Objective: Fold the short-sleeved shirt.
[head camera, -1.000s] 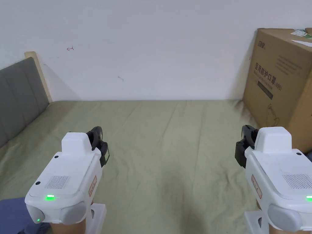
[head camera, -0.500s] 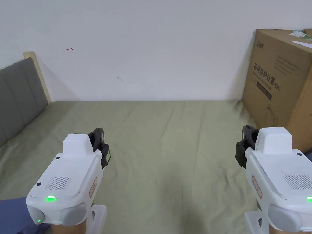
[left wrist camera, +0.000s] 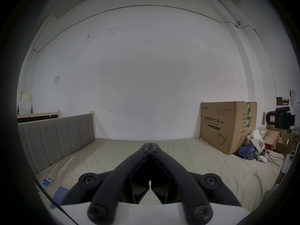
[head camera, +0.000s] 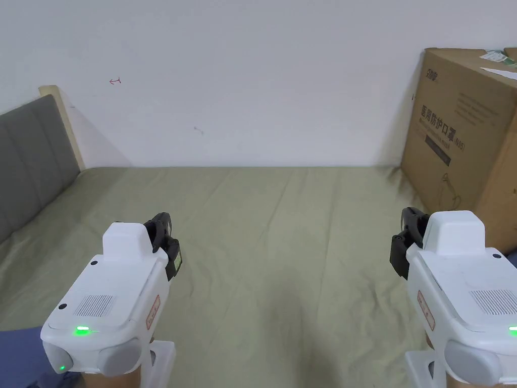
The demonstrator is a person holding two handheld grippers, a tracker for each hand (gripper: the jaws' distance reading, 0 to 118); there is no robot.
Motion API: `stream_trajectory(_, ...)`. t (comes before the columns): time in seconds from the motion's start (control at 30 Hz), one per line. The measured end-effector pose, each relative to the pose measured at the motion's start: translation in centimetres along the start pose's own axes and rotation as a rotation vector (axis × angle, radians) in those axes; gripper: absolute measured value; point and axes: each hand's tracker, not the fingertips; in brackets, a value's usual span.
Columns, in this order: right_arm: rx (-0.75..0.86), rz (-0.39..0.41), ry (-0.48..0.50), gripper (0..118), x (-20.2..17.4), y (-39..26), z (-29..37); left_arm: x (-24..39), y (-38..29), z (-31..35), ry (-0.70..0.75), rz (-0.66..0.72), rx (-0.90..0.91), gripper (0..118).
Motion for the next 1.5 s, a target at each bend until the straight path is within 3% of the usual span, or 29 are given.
stream_trajectory(0.5, -0.013, 0.006, -0.004, 0, -0.1, -0.3, 0.0, -0.2, -0.2, -0.1, 0.001, 0.016, -0.001, 0)
stream_trajectory(0.57, -0.021, 0.004, -0.009, 6, -0.1, -0.4, 0.1, -0.3, -0.3, -0.2, 0.007, 0.022, -0.006, 14)
stream_trajectory(0.67, -0.035, -0.012, -0.024, 81, 0.2, -0.5, 0.1, -0.6, -0.4, -0.3, 0.013, 0.043, -0.018, 75)
stream_trajectory(0.7, -0.038, -0.016, -0.024, 100, 0.3, -0.6, 0.0, -0.6, -0.4, -0.3, 0.023, 0.047, -0.021, 96)
stream_trajectory(0.8, -0.018, -0.028, -0.044, 105, 0.5, -0.8, 0.3, -0.7, -0.6, -0.4, 0.055, 0.056, -0.022, 118)
stream_trajectory(0.93, -0.013, -0.018, -0.060, 118, 0.7, -0.8, 0.4, -1.0, -0.7, -0.4, 0.040, 0.065, -0.027, 118)
stream_trajectory(1.5, 0.011, -0.012, -0.077, 118, 0.6, -0.8, 0.8, 0.0, -0.7, 0.2, 0.049, -0.001, 0.010, 118)
